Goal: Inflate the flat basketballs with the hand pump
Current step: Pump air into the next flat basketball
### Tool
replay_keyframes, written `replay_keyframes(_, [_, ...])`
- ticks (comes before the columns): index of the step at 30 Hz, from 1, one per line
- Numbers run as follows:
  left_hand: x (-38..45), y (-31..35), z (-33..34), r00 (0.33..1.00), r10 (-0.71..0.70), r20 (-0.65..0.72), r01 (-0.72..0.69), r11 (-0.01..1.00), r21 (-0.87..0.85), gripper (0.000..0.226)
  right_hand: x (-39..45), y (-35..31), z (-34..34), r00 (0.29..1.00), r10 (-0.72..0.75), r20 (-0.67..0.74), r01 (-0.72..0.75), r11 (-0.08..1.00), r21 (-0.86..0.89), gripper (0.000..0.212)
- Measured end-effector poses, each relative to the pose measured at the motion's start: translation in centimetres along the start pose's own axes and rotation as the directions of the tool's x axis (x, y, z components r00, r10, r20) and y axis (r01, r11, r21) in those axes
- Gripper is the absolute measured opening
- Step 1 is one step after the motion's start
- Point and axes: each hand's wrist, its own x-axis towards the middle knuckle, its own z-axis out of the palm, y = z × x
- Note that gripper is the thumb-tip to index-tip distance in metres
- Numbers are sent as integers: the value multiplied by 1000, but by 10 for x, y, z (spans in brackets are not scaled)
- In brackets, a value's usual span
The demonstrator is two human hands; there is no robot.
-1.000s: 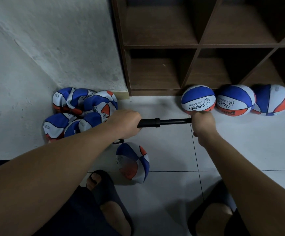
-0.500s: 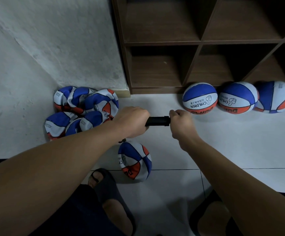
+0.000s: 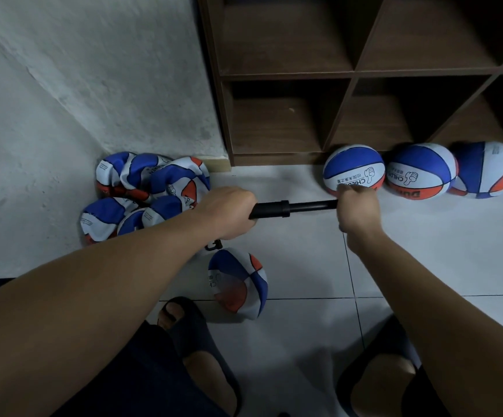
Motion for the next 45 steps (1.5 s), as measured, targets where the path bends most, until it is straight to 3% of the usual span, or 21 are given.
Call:
replay_keyframes(5, [3, 10, -8, 1000, 23, 10, -23, 1000, 8, 25, -31, -1, 26, 989, -111, 98, 119, 989, -82, 30])
replay_keyframes(9, [2, 16, -6, 997, 70, 19, -71, 995, 66, 33, -41, 6, 39, 976, -19, 218, 38, 996, -84, 31])
replay_keyframes(18, [4, 15, -7, 996, 89, 19, -89, 996, 19, 30, -29, 5, 34, 963, 52, 265, -41, 998, -48, 30])
replay_keyframes(25, [0, -24, -6, 997, -12, 72, 15, 999, -33, 36, 9, 0, -10, 993, 92, 78, -97, 993, 69, 1])
replay_keyframes(27, [-1, -20, -5, 999, -17, 30, 18, 999, -48, 38, 9, 1, -10, 996, 91, 19, -93, 990, 105, 5])
replay_keyframes(30, [-1, -4, -7, 1000, 1, -19, -2, 999, -46, 36, -6, -2, 7, 999, -23, -47, 25, 999, 40, 20])
replay_keyframes(35, [-1, 11, -7, 1000, 11, -7, -11, 1000, -17, 24, -34, -4, 28, 991, -120, 54, 124, 989, -85, 36])
replay_keyframes(45, [2, 14, -7, 996, 81, -33, -80, 996, 38, 29, -36, -2, 34, 964, 13, 265, 5, 998, -69, 32])
